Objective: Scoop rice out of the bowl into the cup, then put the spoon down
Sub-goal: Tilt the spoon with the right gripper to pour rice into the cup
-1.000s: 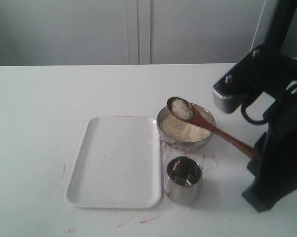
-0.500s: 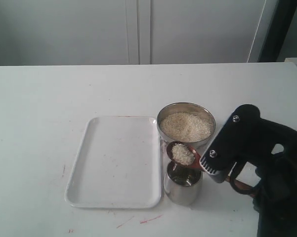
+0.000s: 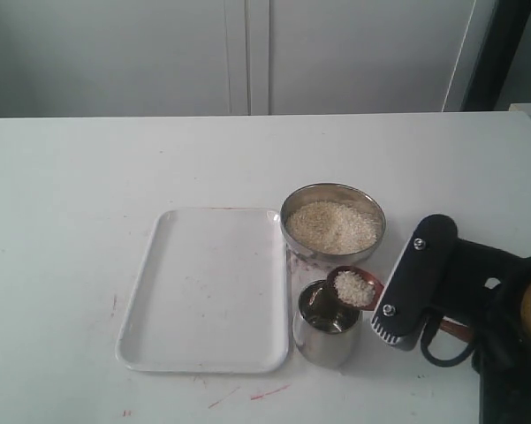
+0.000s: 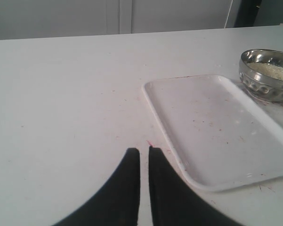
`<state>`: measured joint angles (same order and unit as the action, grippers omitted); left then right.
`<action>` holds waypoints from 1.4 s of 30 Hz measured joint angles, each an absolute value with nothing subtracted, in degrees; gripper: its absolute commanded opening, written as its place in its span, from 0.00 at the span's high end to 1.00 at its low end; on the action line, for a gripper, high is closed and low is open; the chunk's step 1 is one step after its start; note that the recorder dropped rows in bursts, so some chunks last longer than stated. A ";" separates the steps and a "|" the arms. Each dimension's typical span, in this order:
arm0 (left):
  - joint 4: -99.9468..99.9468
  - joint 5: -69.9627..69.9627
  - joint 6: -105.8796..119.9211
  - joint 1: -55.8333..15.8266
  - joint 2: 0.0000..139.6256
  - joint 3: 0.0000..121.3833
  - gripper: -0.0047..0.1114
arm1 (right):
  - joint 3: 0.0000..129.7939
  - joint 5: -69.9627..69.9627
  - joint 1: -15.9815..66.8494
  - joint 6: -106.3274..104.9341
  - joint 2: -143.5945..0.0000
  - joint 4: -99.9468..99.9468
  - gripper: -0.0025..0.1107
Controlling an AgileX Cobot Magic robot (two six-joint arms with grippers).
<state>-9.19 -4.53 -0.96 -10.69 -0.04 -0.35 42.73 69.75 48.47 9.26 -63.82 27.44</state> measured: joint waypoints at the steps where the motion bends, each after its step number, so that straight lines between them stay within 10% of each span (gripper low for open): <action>1: -9.19 -4.53 -0.96 -10.69 -0.04 -0.35 0.84 | 42.73 69.47 48.47 9.26 -64.66 27.80 0.98; 42: -9.19 -4.53 -0.96 -10.69 -0.04 -0.35 0.84 | 42.73 66.72 48.47 2.90 -70.42 45.36 0.98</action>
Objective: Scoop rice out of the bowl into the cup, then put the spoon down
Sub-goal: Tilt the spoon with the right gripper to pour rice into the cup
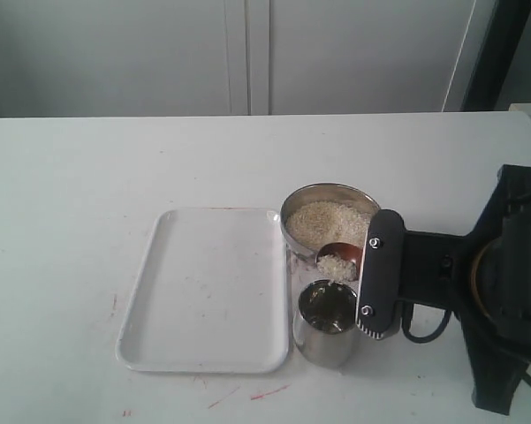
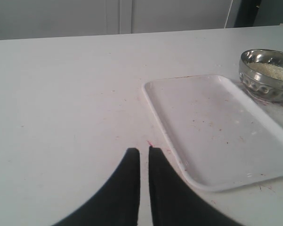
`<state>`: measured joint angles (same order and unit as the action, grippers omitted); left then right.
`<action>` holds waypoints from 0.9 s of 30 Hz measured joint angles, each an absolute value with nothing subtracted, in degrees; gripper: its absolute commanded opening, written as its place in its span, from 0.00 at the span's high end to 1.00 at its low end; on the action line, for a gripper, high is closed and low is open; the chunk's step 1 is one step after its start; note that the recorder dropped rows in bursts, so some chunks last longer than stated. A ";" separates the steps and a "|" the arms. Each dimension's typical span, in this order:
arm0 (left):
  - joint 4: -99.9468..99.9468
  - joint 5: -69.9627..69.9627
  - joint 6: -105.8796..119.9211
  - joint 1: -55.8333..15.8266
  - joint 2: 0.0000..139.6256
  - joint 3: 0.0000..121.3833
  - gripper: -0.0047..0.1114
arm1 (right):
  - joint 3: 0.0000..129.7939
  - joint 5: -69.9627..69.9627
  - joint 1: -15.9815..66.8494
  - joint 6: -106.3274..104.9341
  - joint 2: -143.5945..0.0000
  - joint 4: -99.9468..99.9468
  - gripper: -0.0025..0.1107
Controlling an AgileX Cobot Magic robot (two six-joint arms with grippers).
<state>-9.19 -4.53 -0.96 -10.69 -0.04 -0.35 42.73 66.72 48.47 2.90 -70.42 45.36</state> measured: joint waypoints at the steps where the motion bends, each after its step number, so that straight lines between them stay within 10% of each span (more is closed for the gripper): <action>1: -9.19 -4.53 -0.96 -10.69 -0.04 -0.35 0.84 | 42.73 66.84 48.47 2.70 -70.42 45.66 0.98; 27: -9.19 -4.53 -0.96 -10.69 -0.04 -0.35 0.84 | 42.73 68.50 48.47 -7.06 -70.42 51.88 0.98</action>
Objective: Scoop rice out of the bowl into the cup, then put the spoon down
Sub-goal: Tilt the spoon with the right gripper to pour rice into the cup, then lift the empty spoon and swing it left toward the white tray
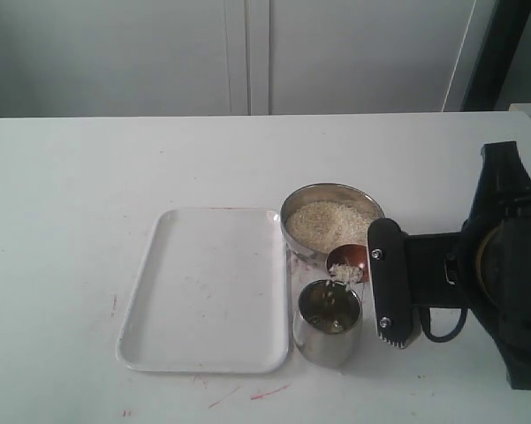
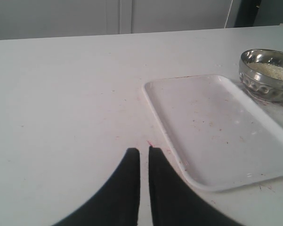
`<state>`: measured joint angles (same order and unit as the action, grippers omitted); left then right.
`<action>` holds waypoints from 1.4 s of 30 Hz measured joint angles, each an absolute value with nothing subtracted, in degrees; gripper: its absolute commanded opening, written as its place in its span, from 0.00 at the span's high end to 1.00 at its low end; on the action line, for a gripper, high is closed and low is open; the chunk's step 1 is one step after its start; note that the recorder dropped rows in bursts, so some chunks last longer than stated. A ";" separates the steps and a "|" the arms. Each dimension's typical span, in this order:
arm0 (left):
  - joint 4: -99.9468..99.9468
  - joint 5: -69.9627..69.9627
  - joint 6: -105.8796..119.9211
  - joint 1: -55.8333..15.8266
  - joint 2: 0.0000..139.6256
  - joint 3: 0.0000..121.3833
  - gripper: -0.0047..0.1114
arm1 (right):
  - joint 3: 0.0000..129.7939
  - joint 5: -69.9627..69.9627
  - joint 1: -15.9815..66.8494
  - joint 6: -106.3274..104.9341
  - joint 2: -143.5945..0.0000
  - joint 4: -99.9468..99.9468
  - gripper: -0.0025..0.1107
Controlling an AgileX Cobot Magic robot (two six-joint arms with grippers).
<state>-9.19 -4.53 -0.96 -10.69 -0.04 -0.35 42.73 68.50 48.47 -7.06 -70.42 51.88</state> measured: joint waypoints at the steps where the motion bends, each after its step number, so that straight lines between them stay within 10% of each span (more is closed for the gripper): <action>1: -9.19 -4.53 -0.96 -10.69 -0.04 -0.35 0.84 | 42.73 68.50 48.47 -7.06 -70.42 52.34 0.98; 42: -9.19 -4.53 -0.96 -10.69 -0.04 -0.35 0.84 | 42.73 66.79 48.47 -13.21 -70.42 64.12 0.98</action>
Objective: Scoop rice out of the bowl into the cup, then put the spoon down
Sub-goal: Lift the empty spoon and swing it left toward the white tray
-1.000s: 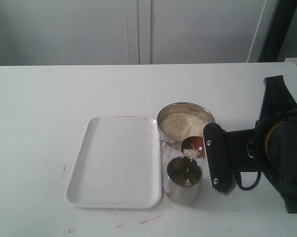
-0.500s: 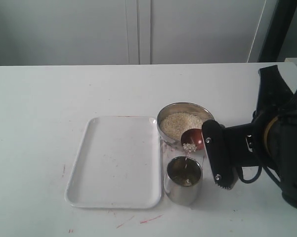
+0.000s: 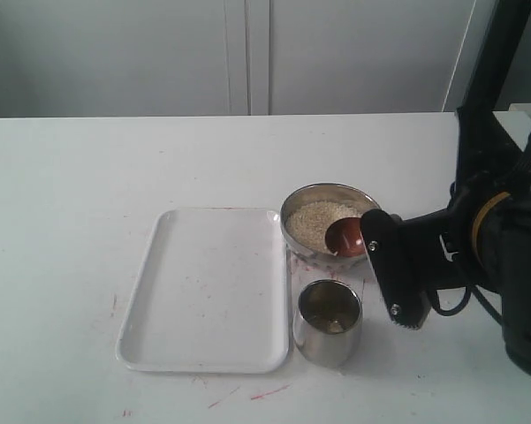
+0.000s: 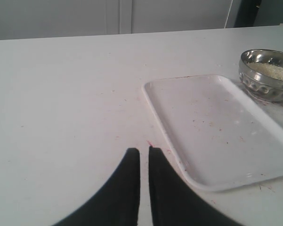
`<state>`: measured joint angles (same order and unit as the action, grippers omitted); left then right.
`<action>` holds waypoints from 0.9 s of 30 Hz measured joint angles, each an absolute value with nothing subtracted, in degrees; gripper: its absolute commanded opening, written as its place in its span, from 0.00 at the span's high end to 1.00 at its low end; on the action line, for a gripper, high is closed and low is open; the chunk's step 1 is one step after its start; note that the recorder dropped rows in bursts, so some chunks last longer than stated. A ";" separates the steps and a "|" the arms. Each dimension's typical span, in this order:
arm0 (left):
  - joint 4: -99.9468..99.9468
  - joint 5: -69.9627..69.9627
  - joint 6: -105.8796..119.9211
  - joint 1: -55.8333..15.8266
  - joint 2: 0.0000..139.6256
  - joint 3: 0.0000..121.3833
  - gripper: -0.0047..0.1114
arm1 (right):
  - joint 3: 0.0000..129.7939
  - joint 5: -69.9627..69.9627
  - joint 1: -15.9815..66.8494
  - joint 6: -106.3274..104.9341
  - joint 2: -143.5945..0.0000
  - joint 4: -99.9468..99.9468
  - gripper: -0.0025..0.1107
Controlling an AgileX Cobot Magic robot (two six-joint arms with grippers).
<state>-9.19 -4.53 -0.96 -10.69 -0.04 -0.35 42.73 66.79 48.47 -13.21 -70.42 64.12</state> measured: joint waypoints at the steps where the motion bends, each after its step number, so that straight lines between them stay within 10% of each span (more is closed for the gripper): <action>1: -9.19 -4.53 -0.96 -10.69 -0.04 -0.35 0.84 | 42.73 66.79 48.47 -13.21 -70.42 64.12 0.98; 27: -9.19 -4.53 -0.96 -10.69 -0.04 -0.35 0.84 | 47.86 69.56 48.56 14.83 -69.81 40.36 0.98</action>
<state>-9.19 -4.53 -0.96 -10.69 -0.04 -0.35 47.86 69.56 48.56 14.83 -69.81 40.36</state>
